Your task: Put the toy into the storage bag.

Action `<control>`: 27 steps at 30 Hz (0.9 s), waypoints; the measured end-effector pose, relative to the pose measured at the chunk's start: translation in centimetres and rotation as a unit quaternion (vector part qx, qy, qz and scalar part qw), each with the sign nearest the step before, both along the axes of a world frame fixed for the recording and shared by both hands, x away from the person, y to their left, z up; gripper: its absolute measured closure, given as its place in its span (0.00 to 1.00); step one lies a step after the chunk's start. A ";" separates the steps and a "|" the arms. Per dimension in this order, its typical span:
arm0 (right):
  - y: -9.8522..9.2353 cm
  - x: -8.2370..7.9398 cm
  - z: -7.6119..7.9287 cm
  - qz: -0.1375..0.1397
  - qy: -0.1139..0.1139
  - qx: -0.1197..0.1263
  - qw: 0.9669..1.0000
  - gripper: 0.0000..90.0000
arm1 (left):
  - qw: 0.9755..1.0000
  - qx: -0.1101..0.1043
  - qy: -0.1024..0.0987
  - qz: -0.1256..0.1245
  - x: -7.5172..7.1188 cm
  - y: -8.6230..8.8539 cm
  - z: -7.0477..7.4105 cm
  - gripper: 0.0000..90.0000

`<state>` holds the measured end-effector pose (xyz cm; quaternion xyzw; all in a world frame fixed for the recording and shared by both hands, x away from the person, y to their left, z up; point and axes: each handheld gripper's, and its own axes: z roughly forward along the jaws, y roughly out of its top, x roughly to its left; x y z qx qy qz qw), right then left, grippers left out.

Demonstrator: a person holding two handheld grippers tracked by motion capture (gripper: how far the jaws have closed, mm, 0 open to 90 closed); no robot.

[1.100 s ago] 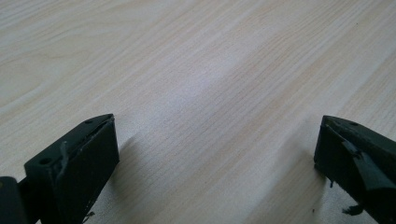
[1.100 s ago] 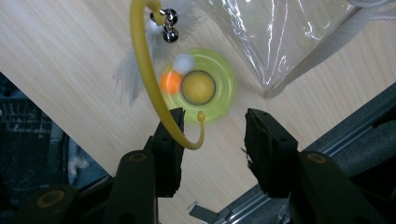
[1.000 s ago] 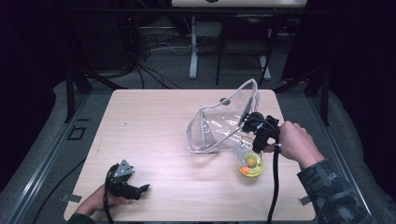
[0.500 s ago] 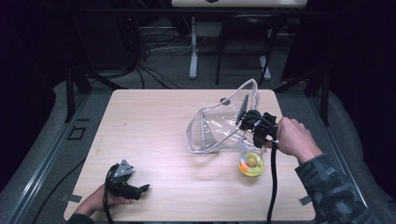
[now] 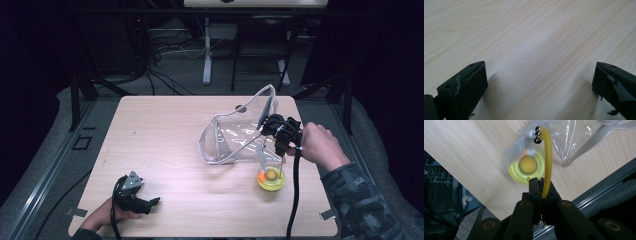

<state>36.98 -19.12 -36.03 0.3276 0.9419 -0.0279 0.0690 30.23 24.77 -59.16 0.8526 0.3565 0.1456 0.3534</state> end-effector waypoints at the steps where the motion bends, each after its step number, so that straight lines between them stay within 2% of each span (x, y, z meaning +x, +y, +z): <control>1: -0.1 0.0 0.1 -0.002 -0.001 0.001 1.000 0.98 | 1.000 0.000 0.000 0.000 0.0 0.0 0.0 0.00; 7: -0.7 0.0 1.0 -0.007 0.001 0.003 1.000 0.97 | 1.000 0.000 0.000 0.000 0.0 0.0 0.0 0.00; 10: -1.4 0.2 1.3 -0.020 0.002 0.011 1.000 0.97 | 1.000 0.000 0.000 0.000 0.0 0.0 0.0 0.00; 27: -4.6 1.0 2.4 -0.061 0.002 0.001 0.998 0.97 | 1.000 0.000 0.000 0.000 0.0 0.0 0.0 0.00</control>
